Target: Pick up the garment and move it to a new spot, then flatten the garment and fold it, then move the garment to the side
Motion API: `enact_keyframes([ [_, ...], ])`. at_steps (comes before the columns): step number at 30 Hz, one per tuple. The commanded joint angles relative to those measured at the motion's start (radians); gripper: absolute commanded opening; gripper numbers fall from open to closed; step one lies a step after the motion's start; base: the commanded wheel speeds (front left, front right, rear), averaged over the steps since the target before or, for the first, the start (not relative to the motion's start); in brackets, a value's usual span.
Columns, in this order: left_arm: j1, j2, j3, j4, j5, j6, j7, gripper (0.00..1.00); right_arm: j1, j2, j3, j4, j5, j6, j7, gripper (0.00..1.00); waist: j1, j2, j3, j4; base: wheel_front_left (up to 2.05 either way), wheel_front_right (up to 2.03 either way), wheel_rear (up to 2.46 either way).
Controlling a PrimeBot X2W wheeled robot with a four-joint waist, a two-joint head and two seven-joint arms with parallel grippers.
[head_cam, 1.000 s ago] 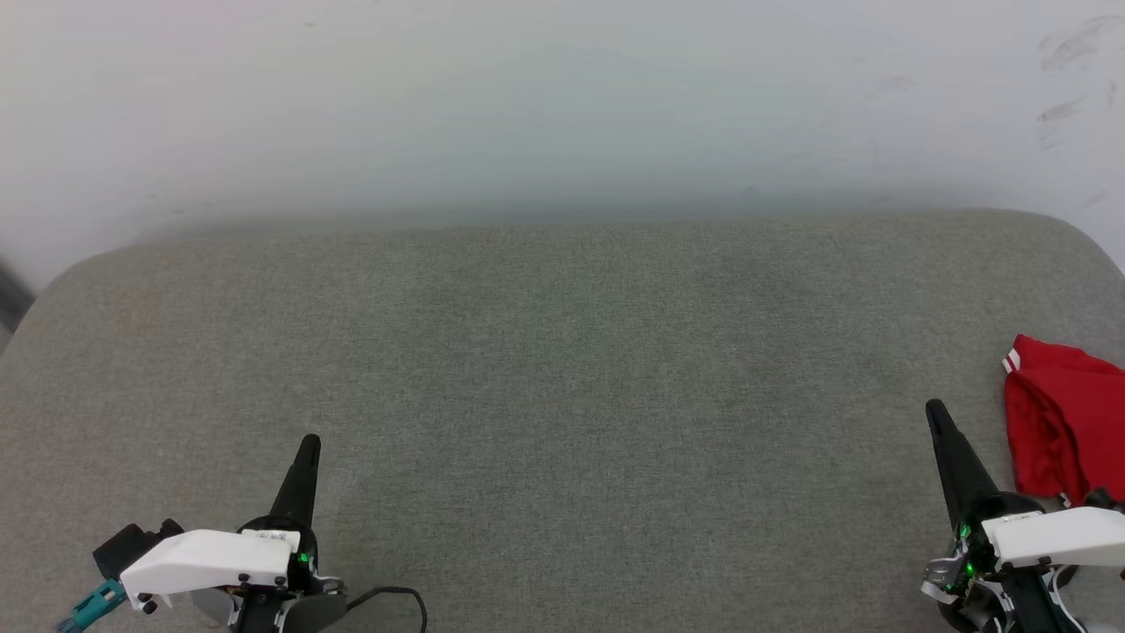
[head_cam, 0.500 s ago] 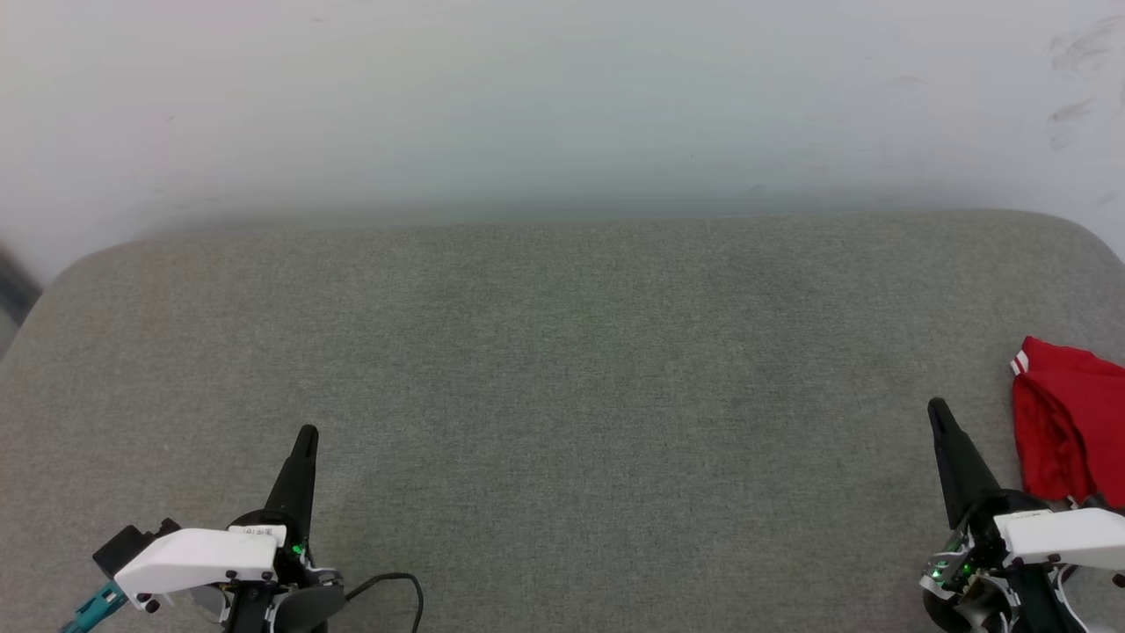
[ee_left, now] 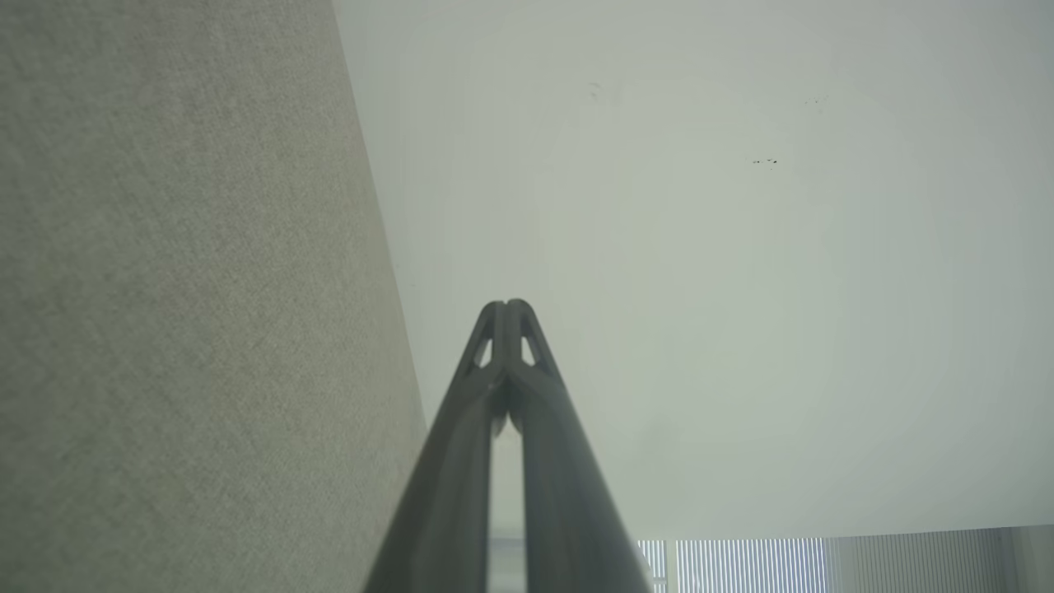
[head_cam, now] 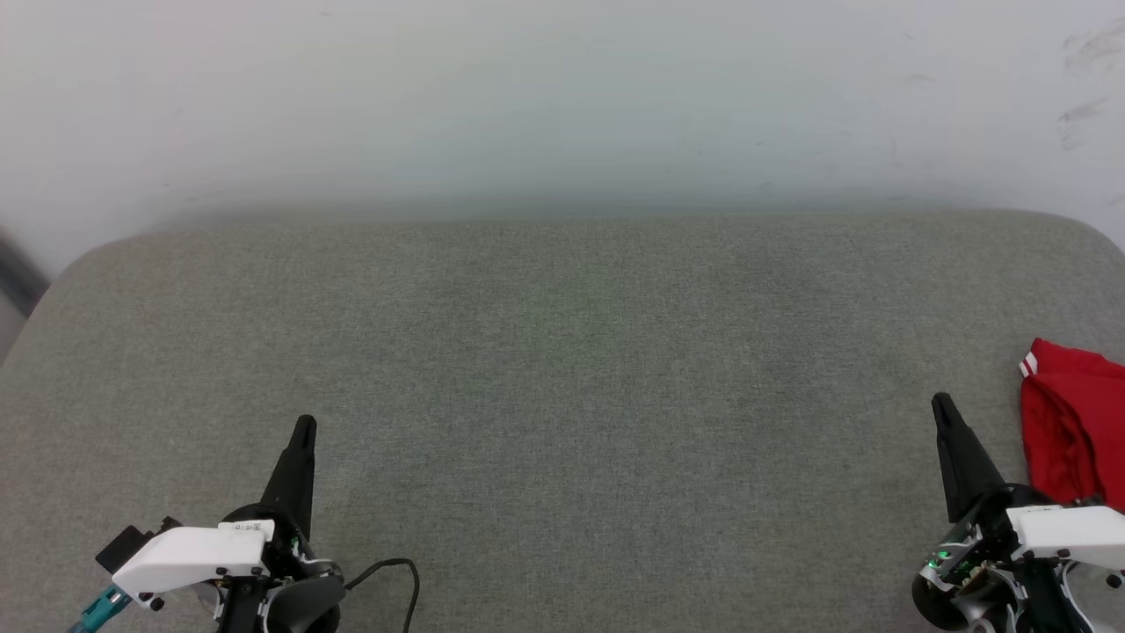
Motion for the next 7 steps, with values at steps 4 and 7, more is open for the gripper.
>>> enact_keyframes([
  [4, -0.009, -0.002, 0.005, 0.001, -0.001, -0.003, 0.003, 0.00, -0.010, 0.004, -0.002, 0.001, 0.002, 0.000, 0.004, 0.00, -0.0001, 0.0000, 0.000, 0.000, 0.00, 0.00, 0.00],
  [7, -0.009, -0.002, 0.005, 0.001, -0.001, -0.003, 0.003, 0.00, -0.010, 0.005, -0.002, 0.001, 0.001, 0.000, 0.003, 0.00, -0.0001, 0.0000, 0.000, 0.000, 0.00, 0.00, 0.00],
])
